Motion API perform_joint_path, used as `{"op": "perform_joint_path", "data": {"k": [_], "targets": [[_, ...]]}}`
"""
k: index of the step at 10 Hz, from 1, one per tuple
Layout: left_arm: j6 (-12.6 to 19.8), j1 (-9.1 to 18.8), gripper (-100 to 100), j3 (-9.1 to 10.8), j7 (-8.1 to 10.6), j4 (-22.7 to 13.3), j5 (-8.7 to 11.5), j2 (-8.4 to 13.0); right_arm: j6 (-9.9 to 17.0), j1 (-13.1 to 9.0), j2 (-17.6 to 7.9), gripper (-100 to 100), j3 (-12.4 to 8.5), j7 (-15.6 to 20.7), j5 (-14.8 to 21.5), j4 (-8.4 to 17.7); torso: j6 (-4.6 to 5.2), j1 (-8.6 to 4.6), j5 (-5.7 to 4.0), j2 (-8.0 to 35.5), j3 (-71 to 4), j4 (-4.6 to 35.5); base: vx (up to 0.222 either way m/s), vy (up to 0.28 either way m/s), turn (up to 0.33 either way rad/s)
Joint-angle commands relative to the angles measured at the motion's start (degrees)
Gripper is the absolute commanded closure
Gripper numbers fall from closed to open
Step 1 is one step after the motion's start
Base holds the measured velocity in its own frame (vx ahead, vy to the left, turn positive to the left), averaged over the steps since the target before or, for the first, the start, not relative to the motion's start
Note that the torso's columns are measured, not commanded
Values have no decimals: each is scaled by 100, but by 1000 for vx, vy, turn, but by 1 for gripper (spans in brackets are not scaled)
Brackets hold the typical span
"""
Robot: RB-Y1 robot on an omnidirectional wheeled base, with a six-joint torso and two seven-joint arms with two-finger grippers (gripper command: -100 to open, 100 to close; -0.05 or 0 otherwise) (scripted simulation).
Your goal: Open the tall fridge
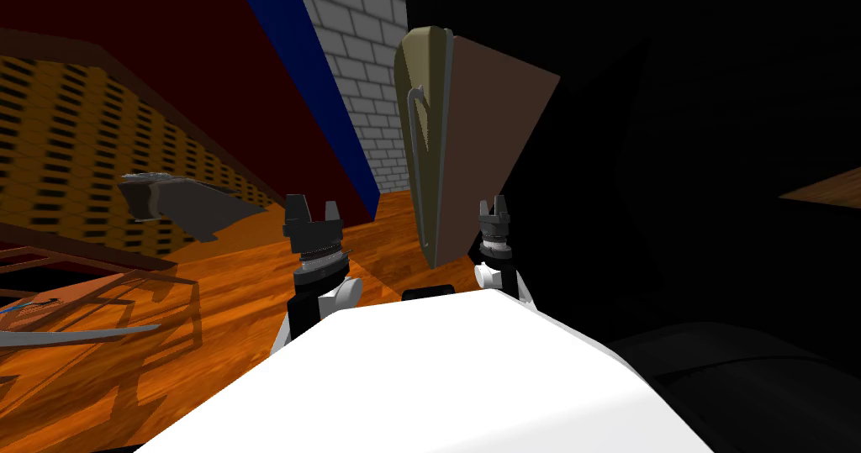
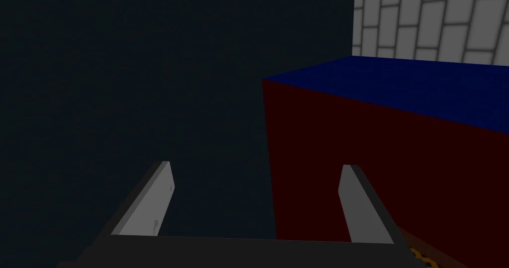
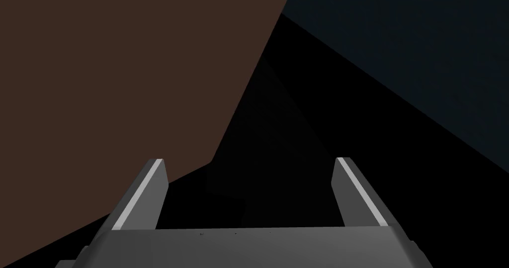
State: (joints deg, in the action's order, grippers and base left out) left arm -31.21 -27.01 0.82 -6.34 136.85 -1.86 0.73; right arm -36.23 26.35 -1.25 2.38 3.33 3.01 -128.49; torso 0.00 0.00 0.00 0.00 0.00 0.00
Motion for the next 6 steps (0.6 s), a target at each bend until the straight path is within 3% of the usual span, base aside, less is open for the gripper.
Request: {"op": "perform_joint_path", "data": {"k": [1, 6], "targets": [[0, 0, 0, 0, 0, 0, 0, 0, 0, 0, 0, 0, 0, 0, 0, 0, 0, 0, 0, 232, -467, 235, 0, 0, 0], [0, 0, 0, 0, 0, 1, 0, 0, 0, 0, 0, 0, 0, 0, 0, -1, 0, 0, 0, 2269, -4536, 2268, 0, 0, 0]]}}
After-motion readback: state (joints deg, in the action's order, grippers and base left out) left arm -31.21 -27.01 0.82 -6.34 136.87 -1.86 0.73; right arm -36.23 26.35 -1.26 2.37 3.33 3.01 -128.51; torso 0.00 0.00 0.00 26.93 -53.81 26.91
